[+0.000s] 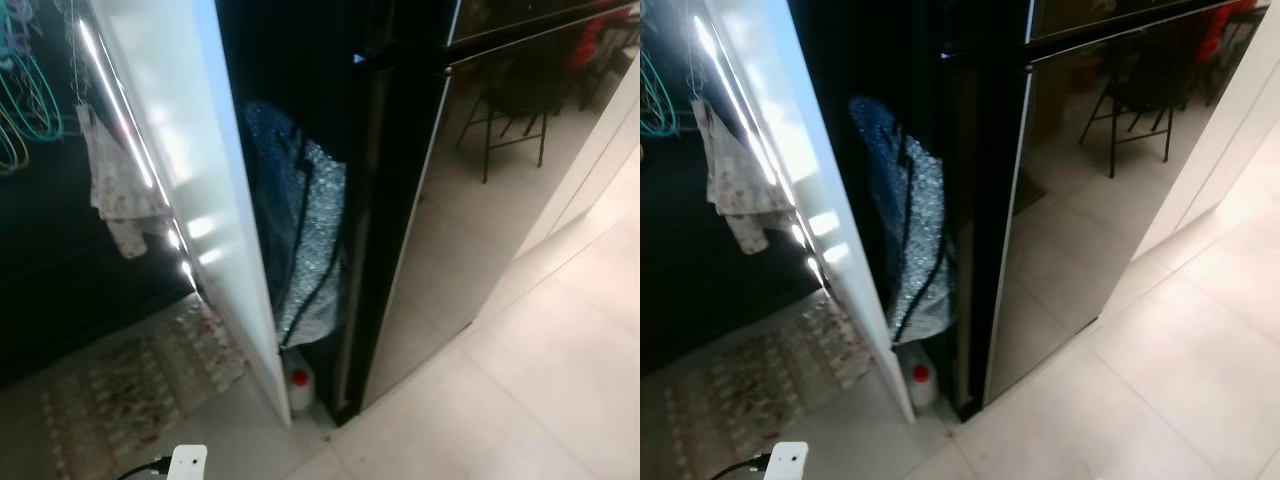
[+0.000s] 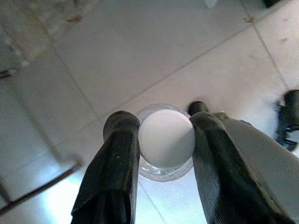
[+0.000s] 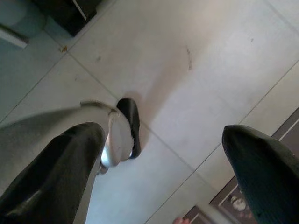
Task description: Restocking fridge
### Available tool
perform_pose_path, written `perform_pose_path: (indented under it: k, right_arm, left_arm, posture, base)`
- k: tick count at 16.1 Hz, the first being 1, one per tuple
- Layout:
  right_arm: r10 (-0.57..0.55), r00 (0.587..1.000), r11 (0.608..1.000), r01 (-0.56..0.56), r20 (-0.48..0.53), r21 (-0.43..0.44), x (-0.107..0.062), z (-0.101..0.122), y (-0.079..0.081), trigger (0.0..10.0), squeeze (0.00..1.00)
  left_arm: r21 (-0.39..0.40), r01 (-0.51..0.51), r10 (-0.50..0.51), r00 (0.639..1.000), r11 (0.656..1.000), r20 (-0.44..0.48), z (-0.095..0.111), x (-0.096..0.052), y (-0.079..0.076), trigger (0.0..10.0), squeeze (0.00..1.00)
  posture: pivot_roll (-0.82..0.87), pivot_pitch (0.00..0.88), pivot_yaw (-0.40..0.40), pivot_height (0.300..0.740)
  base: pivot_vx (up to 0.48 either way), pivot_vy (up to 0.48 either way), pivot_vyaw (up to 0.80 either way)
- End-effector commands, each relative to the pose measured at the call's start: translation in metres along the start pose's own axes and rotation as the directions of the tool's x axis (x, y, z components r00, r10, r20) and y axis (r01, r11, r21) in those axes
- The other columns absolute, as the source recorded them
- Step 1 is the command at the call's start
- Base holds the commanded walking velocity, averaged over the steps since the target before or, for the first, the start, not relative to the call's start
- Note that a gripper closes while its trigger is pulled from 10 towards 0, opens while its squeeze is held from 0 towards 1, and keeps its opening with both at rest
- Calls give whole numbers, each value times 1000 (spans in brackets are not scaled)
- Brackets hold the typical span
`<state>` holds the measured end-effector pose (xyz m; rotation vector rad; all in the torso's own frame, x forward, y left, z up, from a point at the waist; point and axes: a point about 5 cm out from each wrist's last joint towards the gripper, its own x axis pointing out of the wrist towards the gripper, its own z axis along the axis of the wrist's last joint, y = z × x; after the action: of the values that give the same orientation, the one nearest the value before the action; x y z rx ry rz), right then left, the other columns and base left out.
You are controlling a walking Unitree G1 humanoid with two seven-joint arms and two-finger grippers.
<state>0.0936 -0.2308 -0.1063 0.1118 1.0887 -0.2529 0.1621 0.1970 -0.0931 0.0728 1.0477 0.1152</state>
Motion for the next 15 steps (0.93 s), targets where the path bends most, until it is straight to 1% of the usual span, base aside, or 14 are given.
perform_pose_path:
  k: [1,3,6,15]
  right_arm:
    - [-19,1000,999,19,0,32,-1,-2,-1,10000,0]
    - [-23,1000,999,23,-3,48,-1,-3,-1,10000,0]
    - [-6,1000,999,7,-15,35,0,-4,0,10000,0]
    - [-10,1000,999,10,-18,31,0,-4,0,10000,0]
  left_arm:
    - [2,-1,1,1000,1000,3,2,0,1,10000,0]
    - [3,-1,1,1000,1000,4,3,0,1,10000,0]
    - [6,-1,1,1000,1000,7,3,0,2,10000,0]
    - [8,5,-5,1000,1000,14,4,0,2,10000,0]
  posture:
    - [-123,0,38,740]
    - [-125,0,40,740]
    - [-123,0,40,740]
    - [-119,0,41,740]
  base:
    - [0,337,0]
    - [0,328,0]
    - [0,410,-725]
    - [0,0,-780]
